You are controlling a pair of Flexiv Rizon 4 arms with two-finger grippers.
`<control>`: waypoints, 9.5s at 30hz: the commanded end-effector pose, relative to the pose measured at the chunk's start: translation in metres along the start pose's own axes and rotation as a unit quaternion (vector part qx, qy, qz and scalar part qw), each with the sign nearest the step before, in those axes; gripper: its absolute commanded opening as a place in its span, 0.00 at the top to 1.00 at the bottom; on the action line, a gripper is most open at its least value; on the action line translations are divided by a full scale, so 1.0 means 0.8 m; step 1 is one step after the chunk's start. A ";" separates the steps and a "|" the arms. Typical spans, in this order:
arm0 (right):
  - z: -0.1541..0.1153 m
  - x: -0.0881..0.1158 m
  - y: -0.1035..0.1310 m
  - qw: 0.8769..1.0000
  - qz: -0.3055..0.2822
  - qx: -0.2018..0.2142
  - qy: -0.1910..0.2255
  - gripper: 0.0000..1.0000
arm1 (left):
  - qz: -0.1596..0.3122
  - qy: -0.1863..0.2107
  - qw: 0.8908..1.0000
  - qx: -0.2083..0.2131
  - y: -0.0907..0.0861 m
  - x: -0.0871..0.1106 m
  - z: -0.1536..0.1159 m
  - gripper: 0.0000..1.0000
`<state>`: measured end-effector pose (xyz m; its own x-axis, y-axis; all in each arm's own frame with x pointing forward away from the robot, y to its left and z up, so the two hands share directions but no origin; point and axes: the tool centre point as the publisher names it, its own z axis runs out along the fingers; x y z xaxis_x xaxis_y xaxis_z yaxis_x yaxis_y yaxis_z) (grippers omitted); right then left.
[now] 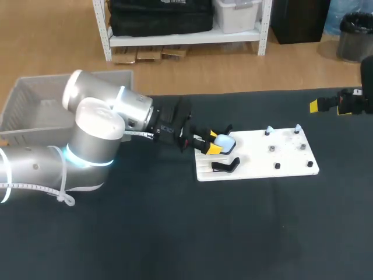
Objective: Pick up each earbud case from the left stands, insert the matching earbuds, close the lid, and place the case in the box.
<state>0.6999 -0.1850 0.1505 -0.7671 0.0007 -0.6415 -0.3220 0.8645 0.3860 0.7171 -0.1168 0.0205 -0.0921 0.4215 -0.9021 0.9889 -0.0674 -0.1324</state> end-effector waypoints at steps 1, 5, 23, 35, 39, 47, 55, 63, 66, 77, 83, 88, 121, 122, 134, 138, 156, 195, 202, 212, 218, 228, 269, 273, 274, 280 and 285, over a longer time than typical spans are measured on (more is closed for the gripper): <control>0.001 -0.001 -0.002 1.000 -0.001 -0.003 0.000 0.00 | 0.003 -0.002 1.000 -0.003 0.000 0.002 0.006 0.65; 0.001 -0.001 -0.002 1.000 -0.001 -0.003 0.000 0.00 | 0.006 -0.001 1.000 -0.004 -0.001 0.004 0.009 0.89; 0.001 -0.001 -0.002 1.000 -0.001 -0.003 0.000 0.00 | 0.045 -0.071 0.994 -0.069 -0.023 -0.060 -0.038 1.00; 0.001 -0.001 -0.002 1.000 -0.001 -0.003 0.000 0.00 | 0.059 -0.117 0.989 -0.075 -0.031 -0.105 -0.055 1.00; 0.001 -0.001 -0.002 1.000 -0.001 -0.003 0.000 0.00 | 0.059 -0.117 0.989 -0.075 -0.031 -0.105 -0.055 1.00; 0.001 -0.001 -0.002 1.000 -0.001 -0.003 0.000 0.00 | 0.059 -0.117 0.989 -0.075 -0.031 -0.105 -0.055 1.00; 0.001 -0.001 -0.002 1.000 -0.001 -0.003 0.000 0.00 | 0.059 -0.117 0.989 -0.075 -0.031 -0.105 -0.055 1.00; 0.001 -0.001 -0.002 1.000 -0.001 -0.003 0.000 0.00 | 0.073 -0.148 0.982 -0.091 -0.040 -0.113 -0.048 1.00; -0.001 0.005 0.002 1.000 -0.001 -0.010 0.006 0.00 | 0.074 -0.160 0.981 -0.078 -0.043 -0.115 -0.039 1.00; -0.019 0.039 0.073 0.998 -0.036 -0.053 0.019 0.00 | 0.071 -0.179 0.980 -0.059 -0.043 -0.117 -0.024 1.00; -0.019 0.049 0.117 0.994 -0.066 -0.076 0.029 0.00 | 0.066 -0.180 0.980 -0.046 -0.045 -0.117 -0.020 1.00; -0.014 0.054 0.142 0.994 -0.080 -0.073 0.034 0.00 | 0.064 -0.178 0.981 -0.044 -0.046 -0.114 -0.019 1.00; 0.063 0.062 0.207 0.992 -0.070 -0.072 0.081 0.00 | 0.058 -0.195 0.978 -0.054 -0.051 -0.107 -0.022 1.00; 0.065 0.061 0.209 0.992 -0.071 -0.072 0.081 0.00 | 0.058 -0.195 0.978 -0.054 -0.051 -0.107 -0.022 1.00; 0.092 0.051 0.209 0.991 -0.071 -0.066 0.094 0.00 | 0.058 -0.195 0.978 -0.054 -0.051 -0.107 -0.022 1.00; 0.097 0.050 0.208 0.991 -0.071 -0.061 0.098 0.00 | 0.058 -0.195 0.978 -0.054 -0.051 -0.107 -0.022 1.00; 0.112 0.050 0.199 0.992 -0.058 -0.047 0.101 0.00 | 0.058 -0.195 0.978 -0.054 -0.051 -0.107 -0.022 1.00; 0.119 0.027 0.189 0.996 -0.038 -0.021 0.072 0.00 | 0.058 -0.195 0.978 -0.054 -0.051 -0.107 -0.022 1.00; 0.105 0.001 0.190 0.998 -0.045 -0.017 0.046 0.00 | 0.058 -0.195 0.978 -0.054 -0.051 -0.107 -0.022 1.00; 0.062 -0.019 0.144 0.985 -0.130 0.089 0.069 0.00 | 0.058 -0.195 0.978 -0.054 -0.051 -0.107 -0.022 1.00; 0.058 -0.009 0.087 0.962 -0.146 0.172 0.152 0.00 | 0.058 -0.195 0.978 -0.054 -0.051 -0.107 -0.022 1.00; 0.072 0.011 0.025 0.929 -0.161 0.237 0.235 0.00 | 0.058 -0.195 0.978 -0.054 -0.051 -0.107 -0.022 1.00; 0.153 0.032 -0.064 0.900 -0.118 0.287 0.306 0.56 | 0.058 -0.195 0.978 -0.054 -0.051 -0.107 -0.022 1.00; 0.155 0.034 -0.067 0.900 -0.112 0.288 0.307 0.58 | 0.058 -0.195 0.978 -0.054 -0.051 -0.107 -0.022 1.00; 0.155 0.034 -0.067 0.900 -0.111 0.288 0.306 0.58 | 0.058 -0.195 0.978 -0.054 -0.051 -0.107 -0.022 1.00; 0.155 0.036 -0.069 0.901 -0.107 0.290 0.304 0.64 | 0.058 -0.195 0.978 -0.054 -0.051 -0.107 -0.022 1.00; 0.155 0.036 -0.068 0.902 -0.107 0.292 0.299 0.65 | 0.058 -0.195 0.978 -0.054 -0.051 -0.107 -0.022 1.00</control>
<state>0.7668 -0.1699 0.0291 -0.9409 -0.3201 -0.1105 -0.2899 0.9300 -0.2259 0.6888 -0.1341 0.1114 0.0005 0.0426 -0.9991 1.0000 0.0033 0.0006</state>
